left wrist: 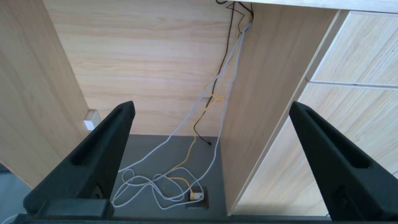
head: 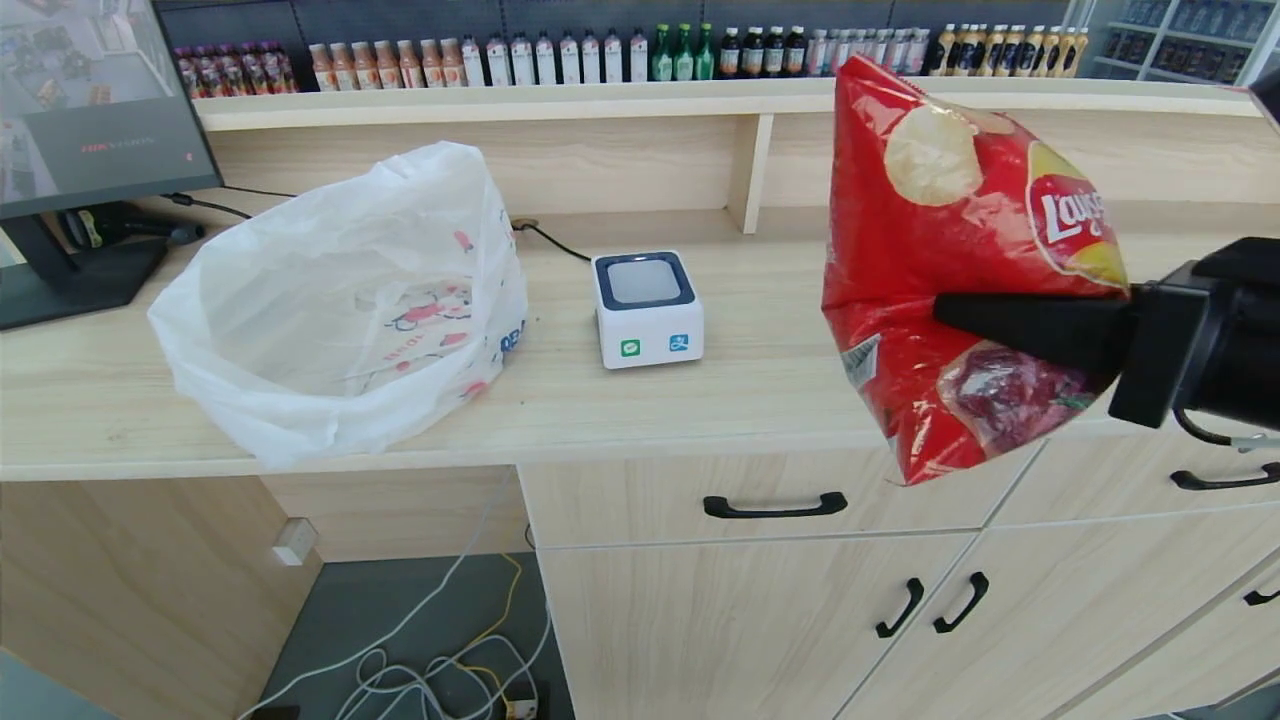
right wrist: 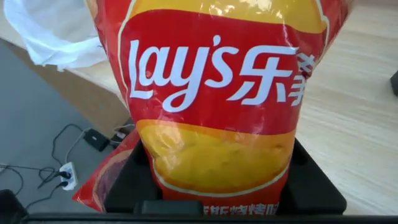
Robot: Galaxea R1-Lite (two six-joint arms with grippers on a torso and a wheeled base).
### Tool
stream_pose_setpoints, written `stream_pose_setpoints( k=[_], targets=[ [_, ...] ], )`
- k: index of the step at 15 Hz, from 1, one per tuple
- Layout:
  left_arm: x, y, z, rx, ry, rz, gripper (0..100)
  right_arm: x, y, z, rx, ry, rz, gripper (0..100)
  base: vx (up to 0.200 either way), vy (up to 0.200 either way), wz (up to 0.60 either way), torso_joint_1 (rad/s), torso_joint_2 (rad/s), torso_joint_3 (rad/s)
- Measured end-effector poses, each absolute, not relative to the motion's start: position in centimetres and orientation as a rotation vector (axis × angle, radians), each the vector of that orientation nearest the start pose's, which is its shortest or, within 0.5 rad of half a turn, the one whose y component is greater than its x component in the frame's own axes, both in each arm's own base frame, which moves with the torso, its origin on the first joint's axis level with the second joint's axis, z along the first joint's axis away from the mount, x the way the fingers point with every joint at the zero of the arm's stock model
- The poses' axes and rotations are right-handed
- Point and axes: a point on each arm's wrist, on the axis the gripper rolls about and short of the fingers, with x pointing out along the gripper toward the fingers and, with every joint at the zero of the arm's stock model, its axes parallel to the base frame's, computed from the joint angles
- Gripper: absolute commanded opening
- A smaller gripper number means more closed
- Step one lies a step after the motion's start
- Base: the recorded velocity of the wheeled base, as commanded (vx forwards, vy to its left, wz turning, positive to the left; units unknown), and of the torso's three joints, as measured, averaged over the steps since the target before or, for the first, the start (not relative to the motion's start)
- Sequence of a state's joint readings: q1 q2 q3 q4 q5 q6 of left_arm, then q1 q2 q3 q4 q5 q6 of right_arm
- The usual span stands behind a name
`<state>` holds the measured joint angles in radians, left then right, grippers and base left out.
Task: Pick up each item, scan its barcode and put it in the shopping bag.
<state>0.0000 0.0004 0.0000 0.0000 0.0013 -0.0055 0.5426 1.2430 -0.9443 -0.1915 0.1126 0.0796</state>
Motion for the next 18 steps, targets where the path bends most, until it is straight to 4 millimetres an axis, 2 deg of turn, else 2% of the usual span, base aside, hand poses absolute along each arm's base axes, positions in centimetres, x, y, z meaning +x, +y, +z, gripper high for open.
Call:
stream_pose_setpoints(
  k=[2,5,9,12,18],
  targets=[
    [-2.3,0.0,7.5,-0.006,0.000,0.001,100,15.1,10.4,28.8,0.135,0.133,0.700,0,0.000,0.000,0.00,0.000,0.00,0.000],
    [-2.3,0.0,7.5,-0.006,0.000,0.001,100,14.3,10.4,27.7,0.226,0.097,0.753,0,0.000,0.000,0.00,0.000,0.00,0.000],
    [-2.3,0.0,7.5,-0.006,0.000,0.001,100,12.8,10.2,24.9,0.359,0.140,0.884,0,0.000,0.000,0.00,0.000,0.00,0.000],
    [-2.3,0.0,7.5,-0.006,0.000,0.001,100,10.9,10.3,25.1,0.545,0.105,1.055,0,0.000,0.000,0.00,0.000,0.00,0.000],
    [-2.3,0.0,7.5,-0.006,0.000,0.001,100,9.2,9.3,24.3,0.949,0.137,1.182,0,0.000,0.000,0.00,0.000,0.00,0.000]
  ],
)
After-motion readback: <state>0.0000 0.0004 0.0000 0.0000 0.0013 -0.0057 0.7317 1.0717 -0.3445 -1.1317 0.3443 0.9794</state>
